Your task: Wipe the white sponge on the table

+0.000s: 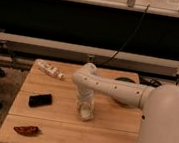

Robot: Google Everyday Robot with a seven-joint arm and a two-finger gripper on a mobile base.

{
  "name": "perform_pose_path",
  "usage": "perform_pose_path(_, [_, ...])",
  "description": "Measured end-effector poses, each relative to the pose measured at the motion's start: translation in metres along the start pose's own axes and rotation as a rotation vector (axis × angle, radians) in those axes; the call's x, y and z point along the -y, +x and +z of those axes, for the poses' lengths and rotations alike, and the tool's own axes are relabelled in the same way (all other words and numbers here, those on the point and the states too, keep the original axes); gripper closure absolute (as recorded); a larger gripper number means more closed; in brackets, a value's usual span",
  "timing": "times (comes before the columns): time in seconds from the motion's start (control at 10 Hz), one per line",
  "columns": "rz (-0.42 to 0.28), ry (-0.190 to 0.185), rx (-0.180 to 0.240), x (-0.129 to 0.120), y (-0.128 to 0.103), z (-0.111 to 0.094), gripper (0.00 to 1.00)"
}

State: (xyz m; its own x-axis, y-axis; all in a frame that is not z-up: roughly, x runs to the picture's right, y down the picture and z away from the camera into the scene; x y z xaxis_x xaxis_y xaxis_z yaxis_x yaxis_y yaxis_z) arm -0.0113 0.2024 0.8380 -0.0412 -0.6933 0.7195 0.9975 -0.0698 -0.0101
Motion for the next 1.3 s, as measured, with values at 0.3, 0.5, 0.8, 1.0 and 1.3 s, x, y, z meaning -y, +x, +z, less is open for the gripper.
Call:
perform_pose_path(0.3, [-0.141, 0.016, 0.0, 0.029, -0.022, -0.005, 1.0])
perform_pose_path(0.5, [-0.178, 0.013, 0.003, 0.027, -0.032, -0.007, 1.0])
perform_pose_path(0.8, [-0.181, -0.007, 0.012, 0.003, -0.051, -0.006, 1.0])
perform_pose_path(1.0, [-0.126, -0.028, 0.017, -0.031, -0.064, -0.006, 1.0])
perform_pose_path(1.3, [-0.004, -0.045, 0.034, -0.073, -0.073, -0.005, 1.0])
